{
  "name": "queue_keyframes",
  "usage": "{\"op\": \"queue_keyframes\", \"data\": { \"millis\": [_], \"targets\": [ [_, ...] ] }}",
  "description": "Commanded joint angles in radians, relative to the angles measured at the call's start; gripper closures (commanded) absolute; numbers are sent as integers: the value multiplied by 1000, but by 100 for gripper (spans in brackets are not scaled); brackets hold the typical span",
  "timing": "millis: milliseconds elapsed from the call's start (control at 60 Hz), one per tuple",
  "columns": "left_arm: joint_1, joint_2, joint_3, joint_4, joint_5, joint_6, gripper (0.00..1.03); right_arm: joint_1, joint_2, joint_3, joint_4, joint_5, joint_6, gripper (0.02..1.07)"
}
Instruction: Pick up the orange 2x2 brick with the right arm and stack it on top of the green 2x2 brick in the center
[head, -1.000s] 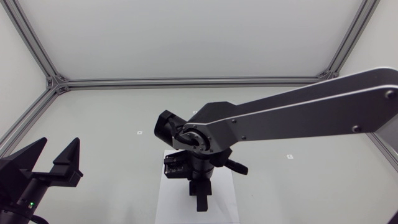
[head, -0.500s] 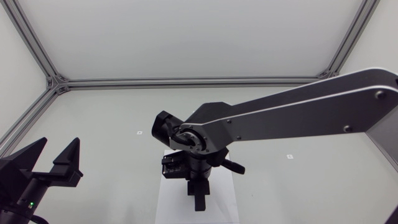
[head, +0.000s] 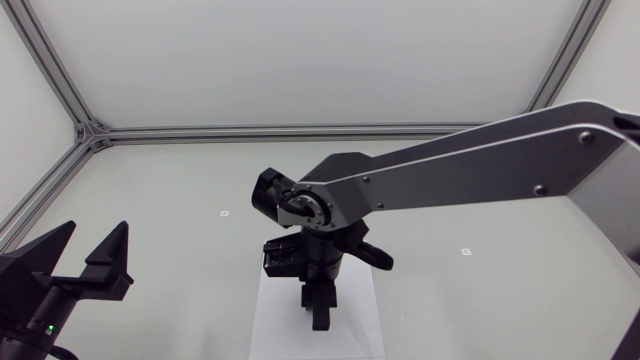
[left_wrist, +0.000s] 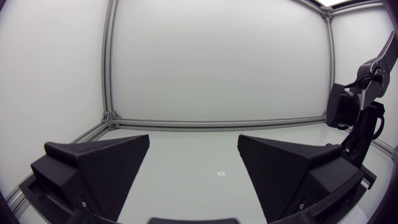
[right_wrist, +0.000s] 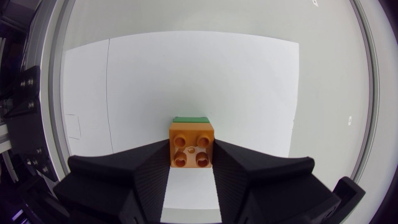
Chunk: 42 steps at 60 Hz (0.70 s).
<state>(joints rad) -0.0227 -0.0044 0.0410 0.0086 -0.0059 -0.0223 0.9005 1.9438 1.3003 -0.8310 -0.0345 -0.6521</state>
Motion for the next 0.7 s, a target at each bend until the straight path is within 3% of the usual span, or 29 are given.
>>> {"op": "queue_keyframes", "data": {
  "millis": [0,333,683],
  "targets": [
    [3,-8,-41,-13,6,13,4,-5,50,-68,0,-11,-21,102],
    [3,-8,-41,-15,4,13,4,25,49,-114,53,77,16,102],
    [3,-8,-41,-15,4,13,4,11,103,-64,-14,82,20,102]
  ]
}}
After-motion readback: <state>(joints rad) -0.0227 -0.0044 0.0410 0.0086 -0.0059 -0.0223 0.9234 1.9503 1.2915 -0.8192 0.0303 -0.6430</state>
